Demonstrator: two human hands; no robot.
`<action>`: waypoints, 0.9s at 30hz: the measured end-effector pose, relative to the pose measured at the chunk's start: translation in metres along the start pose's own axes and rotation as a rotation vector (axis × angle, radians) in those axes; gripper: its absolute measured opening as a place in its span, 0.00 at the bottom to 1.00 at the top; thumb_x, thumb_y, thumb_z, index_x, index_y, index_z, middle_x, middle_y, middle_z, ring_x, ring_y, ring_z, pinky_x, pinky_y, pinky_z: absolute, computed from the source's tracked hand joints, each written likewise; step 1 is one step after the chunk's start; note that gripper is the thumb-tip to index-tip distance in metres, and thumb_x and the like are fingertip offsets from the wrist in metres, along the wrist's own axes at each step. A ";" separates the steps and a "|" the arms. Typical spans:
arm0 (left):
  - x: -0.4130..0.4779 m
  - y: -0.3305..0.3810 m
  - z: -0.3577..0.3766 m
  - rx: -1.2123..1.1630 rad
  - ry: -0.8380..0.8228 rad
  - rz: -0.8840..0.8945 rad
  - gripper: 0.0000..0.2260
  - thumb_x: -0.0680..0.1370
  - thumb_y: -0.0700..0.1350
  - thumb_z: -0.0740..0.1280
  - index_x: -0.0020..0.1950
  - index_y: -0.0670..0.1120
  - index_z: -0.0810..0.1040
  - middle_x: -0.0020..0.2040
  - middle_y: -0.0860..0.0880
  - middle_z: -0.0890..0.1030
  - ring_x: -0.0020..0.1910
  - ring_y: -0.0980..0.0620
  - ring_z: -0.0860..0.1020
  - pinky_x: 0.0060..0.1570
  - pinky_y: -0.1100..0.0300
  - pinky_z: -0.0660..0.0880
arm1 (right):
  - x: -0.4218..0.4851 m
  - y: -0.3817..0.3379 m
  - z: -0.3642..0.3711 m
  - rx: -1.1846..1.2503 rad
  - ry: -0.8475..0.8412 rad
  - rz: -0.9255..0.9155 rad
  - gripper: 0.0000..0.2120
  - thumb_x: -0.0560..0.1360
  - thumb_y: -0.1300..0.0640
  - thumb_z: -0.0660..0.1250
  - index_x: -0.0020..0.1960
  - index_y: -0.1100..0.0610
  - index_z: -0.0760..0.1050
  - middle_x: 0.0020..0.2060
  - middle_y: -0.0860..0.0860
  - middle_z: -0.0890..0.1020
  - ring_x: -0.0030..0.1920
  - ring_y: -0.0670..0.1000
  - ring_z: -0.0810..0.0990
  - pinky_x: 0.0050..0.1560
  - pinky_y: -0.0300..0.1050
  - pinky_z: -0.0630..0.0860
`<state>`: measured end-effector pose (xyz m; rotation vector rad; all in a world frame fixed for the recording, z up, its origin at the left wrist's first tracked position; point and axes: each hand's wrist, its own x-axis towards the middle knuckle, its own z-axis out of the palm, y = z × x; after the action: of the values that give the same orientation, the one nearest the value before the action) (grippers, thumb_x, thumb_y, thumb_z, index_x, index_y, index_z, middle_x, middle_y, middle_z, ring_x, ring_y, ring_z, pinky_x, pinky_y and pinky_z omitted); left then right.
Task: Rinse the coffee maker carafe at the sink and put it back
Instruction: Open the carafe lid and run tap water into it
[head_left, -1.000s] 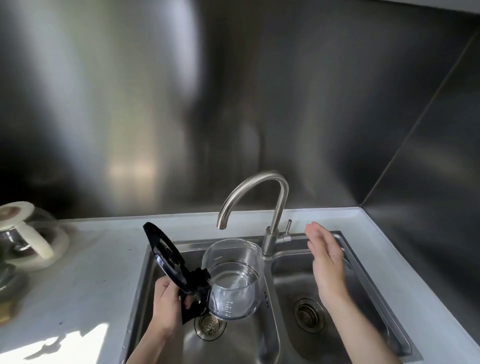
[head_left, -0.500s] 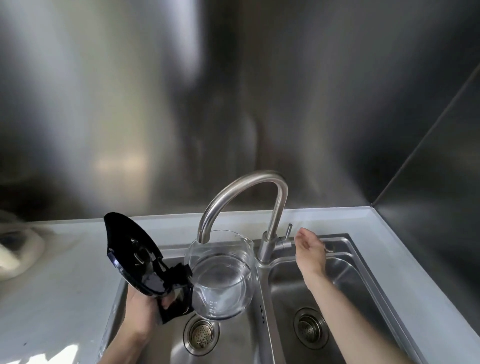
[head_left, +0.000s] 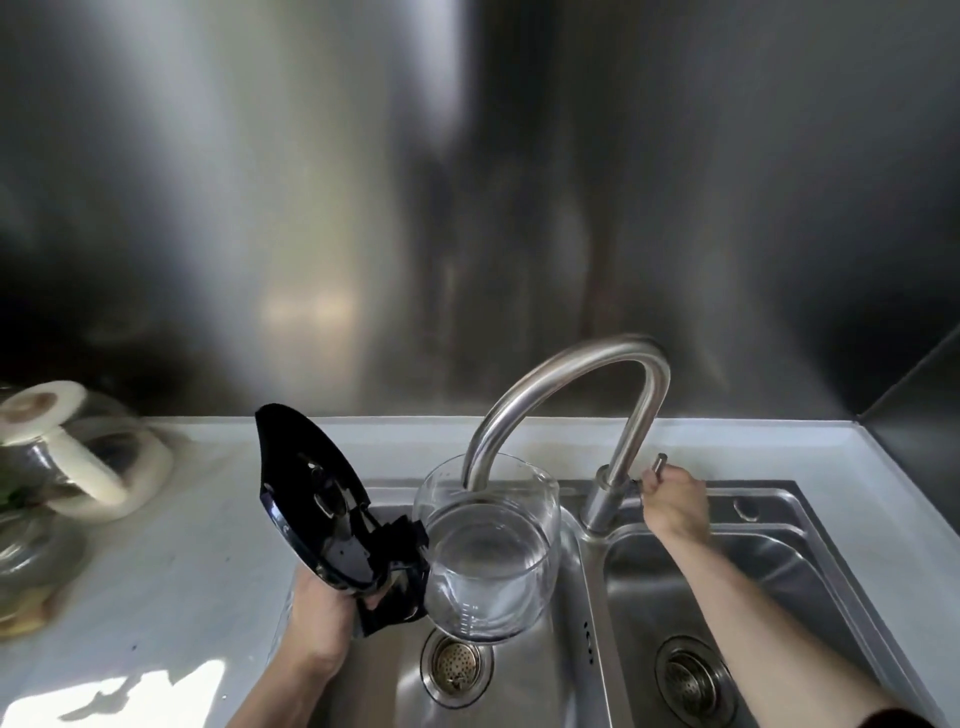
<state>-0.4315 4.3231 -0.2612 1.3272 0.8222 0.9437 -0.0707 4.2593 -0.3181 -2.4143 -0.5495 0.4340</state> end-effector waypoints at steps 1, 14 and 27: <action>0.000 0.001 0.001 -0.007 -0.003 0.003 0.16 0.64 0.68 0.72 0.32 0.57 0.81 0.23 0.53 0.73 0.23 0.60 0.71 0.27 0.65 0.69 | -0.001 0.001 0.002 -0.015 0.004 -0.010 0.18 0.84 0.52 0.60 0.45 0.63 0.79 0.43 0.62 0.84 0.48 0.64 0.84 0.55 0.58 0.80; 0.011 -0.020 -0.011 0.126 0.063 -0.103 0.19 0.62 0.57 0.58 0.25 0.40 0.64 0.23 0.46 0.65 0.28 0.50 0.65 0.30 0.54 0.60 | 0.018 0.016 -0.001 0.124 -0.032 0.089 0.19 0.84 0.54 0.62 0.40 0.66 0.75 0.43 0.65 0.82 0.45 0.63 0.81 0.47 0.55 0.74; 0.009 -0.012 -0.006 0.031 0.082 -0.051 0.14 0.66 0.59 0.62 0.24 0.55 0.71 0.22 0.55 0.68 0.21 0.57 0.65 0.31 0.62 0.64 | 0.017 0.016 0.000 0.158 -0.030 0.123 0.18 0.83 0.53 0.64 0.39 0.63 0.74 0.44 0.64 0.83 0.46 0.64 0.84 0.52 0.58 0.79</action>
<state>-0.4325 4.3336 -0.2737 1.2948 0.9324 0.9538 -0.0518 4.2555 -0.3309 -2.2999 -0.3662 0.5460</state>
